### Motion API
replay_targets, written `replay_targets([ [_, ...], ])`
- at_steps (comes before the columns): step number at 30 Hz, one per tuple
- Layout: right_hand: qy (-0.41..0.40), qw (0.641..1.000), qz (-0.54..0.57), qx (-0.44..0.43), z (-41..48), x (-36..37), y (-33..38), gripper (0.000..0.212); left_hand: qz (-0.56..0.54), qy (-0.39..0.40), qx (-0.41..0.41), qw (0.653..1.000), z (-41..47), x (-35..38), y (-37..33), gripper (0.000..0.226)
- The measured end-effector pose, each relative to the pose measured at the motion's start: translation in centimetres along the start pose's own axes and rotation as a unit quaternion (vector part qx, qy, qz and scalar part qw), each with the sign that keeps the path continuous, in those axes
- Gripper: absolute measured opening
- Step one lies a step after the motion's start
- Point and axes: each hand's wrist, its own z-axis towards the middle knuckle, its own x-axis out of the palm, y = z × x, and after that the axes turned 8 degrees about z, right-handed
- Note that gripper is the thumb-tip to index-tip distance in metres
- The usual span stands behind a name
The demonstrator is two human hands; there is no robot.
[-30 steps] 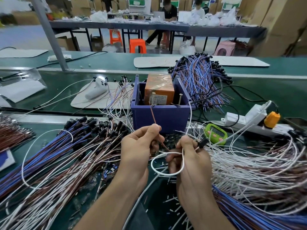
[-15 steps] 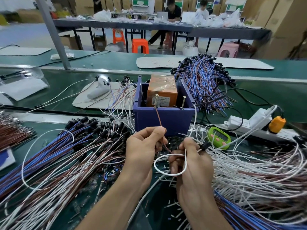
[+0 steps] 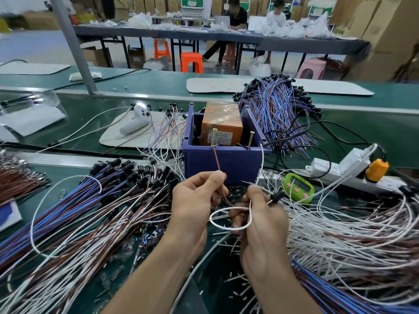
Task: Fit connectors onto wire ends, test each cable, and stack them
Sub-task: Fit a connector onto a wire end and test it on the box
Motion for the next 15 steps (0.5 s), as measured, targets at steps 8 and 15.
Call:
replay_targets([
  [8,-0.006,1.000,-0.016,0.018,0.24,0.03,0.20,0.032,0.003,0.017,0.002,1.000,0.02,-0.31,0.02,0.026],
  [15,-0.013,1.000,-0.006,0.010,-0.07,-0.02,0.00,0.033,-0.001,0.014,0.001,1.000,0.28,-0.35,0.04,0.030],
])
